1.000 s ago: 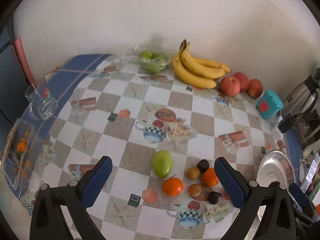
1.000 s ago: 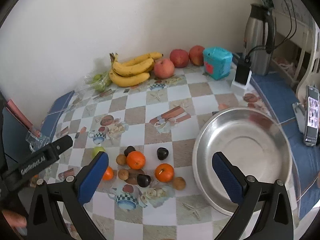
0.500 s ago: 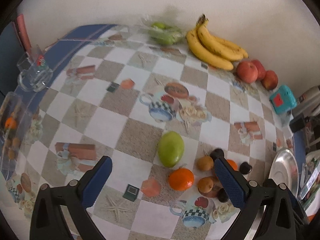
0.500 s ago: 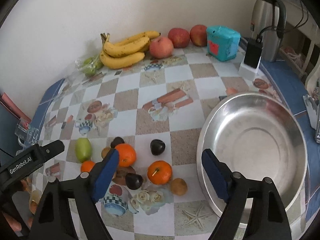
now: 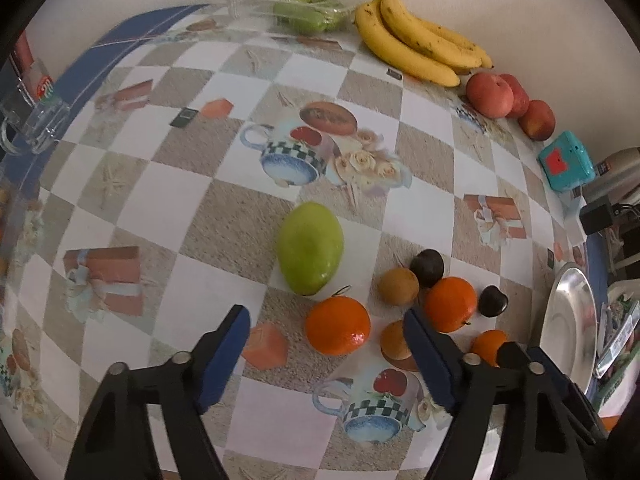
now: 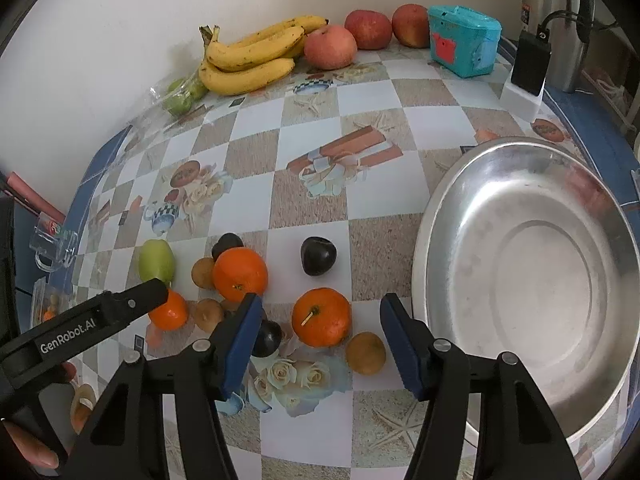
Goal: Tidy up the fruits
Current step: 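Close the left gripper on a mandarin while the right gripper grasps another mandarin, then carry the held mandarins in both grippers over the steel bowl, then open both grippers to drop the mandarins into the steel bowl, then move both grippers back to the fruit cluster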
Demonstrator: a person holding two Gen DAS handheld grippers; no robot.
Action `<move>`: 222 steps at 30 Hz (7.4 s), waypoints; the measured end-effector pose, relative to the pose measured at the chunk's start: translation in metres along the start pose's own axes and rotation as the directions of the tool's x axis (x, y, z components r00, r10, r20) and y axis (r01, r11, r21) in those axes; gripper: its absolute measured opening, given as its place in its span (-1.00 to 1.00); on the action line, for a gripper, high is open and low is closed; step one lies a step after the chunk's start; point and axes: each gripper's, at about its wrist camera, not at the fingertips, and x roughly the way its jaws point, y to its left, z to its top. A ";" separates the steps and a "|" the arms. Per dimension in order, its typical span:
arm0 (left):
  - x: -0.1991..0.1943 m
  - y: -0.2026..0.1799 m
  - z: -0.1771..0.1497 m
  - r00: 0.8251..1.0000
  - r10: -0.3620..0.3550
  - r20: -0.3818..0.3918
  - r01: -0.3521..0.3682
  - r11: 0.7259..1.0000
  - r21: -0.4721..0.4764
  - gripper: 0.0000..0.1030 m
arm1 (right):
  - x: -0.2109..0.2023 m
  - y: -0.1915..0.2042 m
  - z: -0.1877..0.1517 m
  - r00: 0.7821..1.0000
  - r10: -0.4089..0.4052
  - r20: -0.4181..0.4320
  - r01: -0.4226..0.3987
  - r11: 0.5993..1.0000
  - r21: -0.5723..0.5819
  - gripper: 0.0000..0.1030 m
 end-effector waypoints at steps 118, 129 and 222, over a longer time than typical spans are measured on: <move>-0.006 -0.221 -0.085 0.965 -0.258 0.049 0.179 0.781 0.598 0.34 | -0.064 -0.187 -0.020 0.941 -0.335 0.045 0.275 0.836 0.476 0.10; -0.018 -0.194 -0.059 0.970 -0.224 0.097 0.150 0.861 0.486 0.50 | -0.065 -0.183 -0.019 0.939 -0.340 0.058 0.277 0.841 0.465 0.17; 0.008 -0.020 -0.010 0.998 0.008 -0.054 -0.011 0.998 -0.054 0.69 | -0.018 -0.005 -0.018 0.997 0.083 0.000 -0.083 0.995 -0.062 0.64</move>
